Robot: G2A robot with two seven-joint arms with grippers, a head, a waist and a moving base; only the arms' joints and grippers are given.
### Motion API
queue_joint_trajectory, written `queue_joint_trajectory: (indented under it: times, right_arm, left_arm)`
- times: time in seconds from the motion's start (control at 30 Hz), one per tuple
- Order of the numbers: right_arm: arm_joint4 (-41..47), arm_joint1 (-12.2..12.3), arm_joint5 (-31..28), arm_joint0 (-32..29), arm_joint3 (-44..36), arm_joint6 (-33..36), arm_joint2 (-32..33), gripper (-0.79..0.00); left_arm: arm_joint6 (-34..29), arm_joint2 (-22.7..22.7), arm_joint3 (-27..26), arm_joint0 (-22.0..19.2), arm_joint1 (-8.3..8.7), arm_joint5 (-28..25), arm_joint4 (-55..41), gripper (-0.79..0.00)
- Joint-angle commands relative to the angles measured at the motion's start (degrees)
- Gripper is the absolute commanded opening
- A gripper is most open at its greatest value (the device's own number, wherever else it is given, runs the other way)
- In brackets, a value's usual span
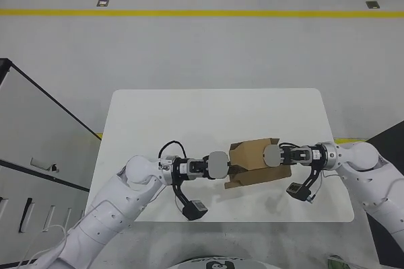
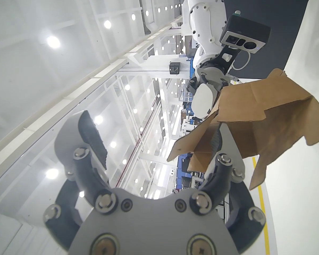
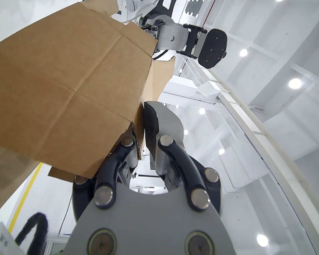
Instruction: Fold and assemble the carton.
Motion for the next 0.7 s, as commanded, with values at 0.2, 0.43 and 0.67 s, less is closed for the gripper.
queue_joint_trajectory:
  times: [0.2,0.43,0.67]
  right_arm:
    - [0.1,-0.4,-0.1,-0.3,0.6,0.3,0.4,-0.785]
    - [-0.9,-0.9,-1.9,-0.2,0.7,1.8,0.3,-0.785]
    - [-1.7,-1.4,-3.5,0.2,0.7,3.0,-0.1,-0.785]
  left_arm:
    - [0.2,1.2,-0.4,-0.4,-0.21,-0.5,0.1,0.000]
    - [0.0,1.7,-0.6,-0.6,-0.26,-0.7,0.4,0.000]
    - [-0.2,2.9,-0.7,-1.0,-0.52,-1.0,0.5,0.000]
